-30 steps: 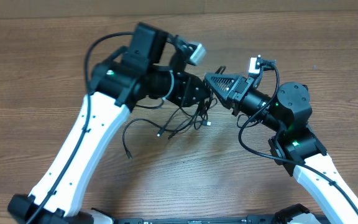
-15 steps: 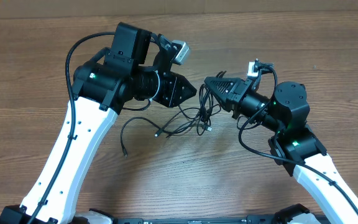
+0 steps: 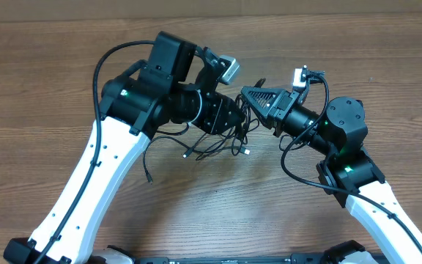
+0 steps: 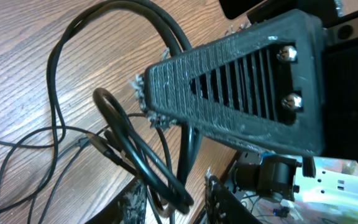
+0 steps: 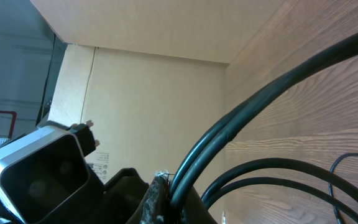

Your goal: Untangle cables

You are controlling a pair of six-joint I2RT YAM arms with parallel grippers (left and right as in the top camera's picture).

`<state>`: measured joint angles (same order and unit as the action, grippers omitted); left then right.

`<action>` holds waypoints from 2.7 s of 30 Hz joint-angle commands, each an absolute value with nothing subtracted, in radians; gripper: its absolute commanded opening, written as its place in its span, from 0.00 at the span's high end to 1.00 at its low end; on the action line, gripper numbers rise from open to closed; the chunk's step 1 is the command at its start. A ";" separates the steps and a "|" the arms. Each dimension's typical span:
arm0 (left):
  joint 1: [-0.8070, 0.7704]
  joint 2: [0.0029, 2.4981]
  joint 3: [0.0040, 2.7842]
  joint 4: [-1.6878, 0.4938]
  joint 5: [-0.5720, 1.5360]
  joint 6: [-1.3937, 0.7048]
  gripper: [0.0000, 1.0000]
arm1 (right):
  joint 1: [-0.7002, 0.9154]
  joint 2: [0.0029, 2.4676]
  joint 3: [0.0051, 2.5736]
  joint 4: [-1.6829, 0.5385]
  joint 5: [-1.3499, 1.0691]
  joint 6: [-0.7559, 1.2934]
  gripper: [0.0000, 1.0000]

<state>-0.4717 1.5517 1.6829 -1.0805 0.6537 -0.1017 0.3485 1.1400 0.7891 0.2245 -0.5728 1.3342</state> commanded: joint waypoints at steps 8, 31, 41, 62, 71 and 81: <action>-0.481 1.571 1.698 -1.072 0.656 -0.093 0.87 | 0.352 1.137 0.788 0.237 -0.578 1.328 0.96; -0.371 1.560 1.698 -1.104 0.595 -0.059 0.96 | 0.352 1.137 0.788 -0.464 -0.335 1.008 0.96; -0.166 1.451 1.699 -1.113 0.595 -0.046 0.96 | 0.352 1.137 0.788 -0.773 0.063 0.979 0.96; -0.106 1.407 1.698 -1.182 0.897 0.167 0.96 | 0.352 1.135 0.788 -0.152 -0.503 0.643 0.60; -0.226 1.407 1.698 -1.212 0.962 0.336 0.96 | 0.353 1.135 0.788 0.021 -0.777 0.620 0.54; -0.346 1.417 1.698 -1.211 0.961 0.405 0.96 | 0.355 1.135 0.788 -0.001 -0.832 0.620 0.56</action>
<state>-0.3252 1.4174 1.6783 -1.2125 0.9268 0.3561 0.3534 1.1381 0.7898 -0.0006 -0.7959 0.6453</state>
